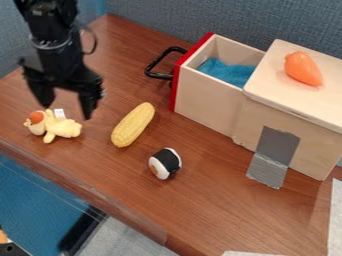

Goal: Move the sushi to the left of the table

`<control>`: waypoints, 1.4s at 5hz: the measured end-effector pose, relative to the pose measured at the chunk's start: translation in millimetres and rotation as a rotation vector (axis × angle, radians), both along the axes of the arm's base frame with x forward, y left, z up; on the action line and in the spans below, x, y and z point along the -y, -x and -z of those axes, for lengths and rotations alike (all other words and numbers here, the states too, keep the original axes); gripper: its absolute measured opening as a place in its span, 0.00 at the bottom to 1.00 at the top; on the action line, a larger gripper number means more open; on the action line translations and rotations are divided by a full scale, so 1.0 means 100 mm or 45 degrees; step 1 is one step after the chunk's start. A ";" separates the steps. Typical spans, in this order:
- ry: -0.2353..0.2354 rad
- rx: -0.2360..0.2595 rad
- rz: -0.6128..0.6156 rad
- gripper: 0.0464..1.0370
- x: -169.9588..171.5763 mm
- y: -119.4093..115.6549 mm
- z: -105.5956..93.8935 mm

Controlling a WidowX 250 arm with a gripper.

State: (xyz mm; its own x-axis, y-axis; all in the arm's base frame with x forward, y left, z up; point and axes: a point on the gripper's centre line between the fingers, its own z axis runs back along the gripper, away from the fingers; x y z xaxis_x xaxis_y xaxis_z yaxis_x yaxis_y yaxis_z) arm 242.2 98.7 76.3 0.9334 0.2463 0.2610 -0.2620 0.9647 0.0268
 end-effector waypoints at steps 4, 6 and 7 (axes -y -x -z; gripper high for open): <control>0.044 -0.034 0.342 0.96 1.04 -0.27 0.22; 0.010 -0.143 0.441 0.96 1.28 -0.44 0.55; 0.013 -0.167 0.453 0.91 1.28 -0.44 0.63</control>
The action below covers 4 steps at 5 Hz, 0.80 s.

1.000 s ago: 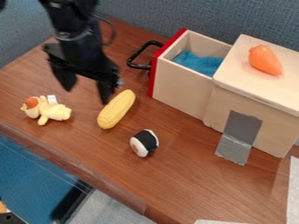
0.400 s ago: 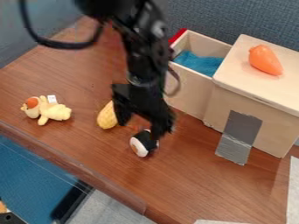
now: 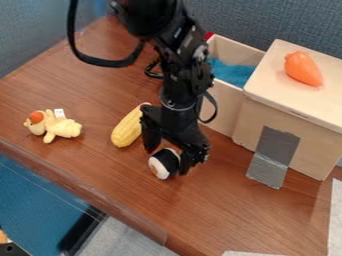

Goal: Move the sushi to the left of the table

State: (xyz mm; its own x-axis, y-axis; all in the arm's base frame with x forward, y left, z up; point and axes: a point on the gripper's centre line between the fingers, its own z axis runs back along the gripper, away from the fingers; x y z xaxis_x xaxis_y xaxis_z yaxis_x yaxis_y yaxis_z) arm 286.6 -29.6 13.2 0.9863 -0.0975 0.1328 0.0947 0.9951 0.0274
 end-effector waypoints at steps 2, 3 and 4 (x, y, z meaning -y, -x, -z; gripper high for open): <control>0.012 -0.024 -0.050 0.42 -0.14 0.02 0.00; 0.027 0.018 -0.091 0.37 -0.27 0.01 -0.19; 0.041 0.098 -0.160 0.37 -0.54 0.02 -0.49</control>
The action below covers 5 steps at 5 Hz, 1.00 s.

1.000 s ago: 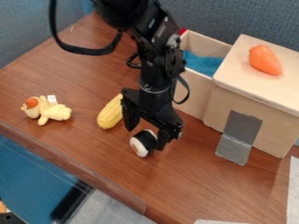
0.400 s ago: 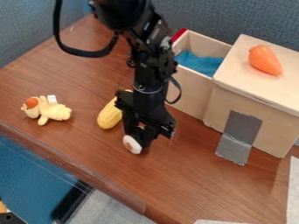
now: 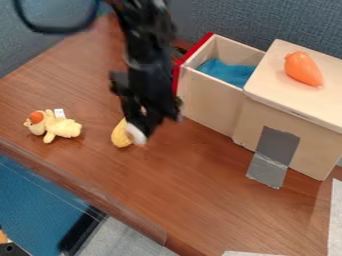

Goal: Move the sushi to the left of the table

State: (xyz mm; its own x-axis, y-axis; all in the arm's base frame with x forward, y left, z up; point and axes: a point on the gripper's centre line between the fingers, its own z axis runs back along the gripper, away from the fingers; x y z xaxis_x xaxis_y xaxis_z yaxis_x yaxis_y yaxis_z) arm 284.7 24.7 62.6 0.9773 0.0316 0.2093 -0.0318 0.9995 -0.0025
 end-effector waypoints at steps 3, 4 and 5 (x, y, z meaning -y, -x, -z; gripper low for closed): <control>-0.021 0.067 -0.226 0.37 -1.18 -0.14 -0.14; -0.031 0.027 -0.264 0.37 -1.49 -0.16 0.01; -0.020 -0.012 -0.273 0.37 -1.69 -0.19 0.23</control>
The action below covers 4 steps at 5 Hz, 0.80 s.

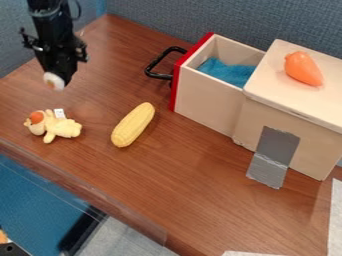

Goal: Move the sushi to the left of the table

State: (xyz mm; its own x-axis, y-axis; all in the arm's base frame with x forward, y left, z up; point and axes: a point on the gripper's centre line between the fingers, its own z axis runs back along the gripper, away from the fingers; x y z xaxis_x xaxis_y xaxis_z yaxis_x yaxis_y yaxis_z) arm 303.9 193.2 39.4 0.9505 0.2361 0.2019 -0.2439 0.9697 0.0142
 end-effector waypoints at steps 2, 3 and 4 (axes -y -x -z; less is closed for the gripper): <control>0.032 -0.140 0.005 0.76 -0.10 0.04 0.25; 0.028 -0.162 -0.001 0.97 -0.07 0.12 0.21; -0.010 -0.069 -0.003 0.97 -0.01 0.15 -0.21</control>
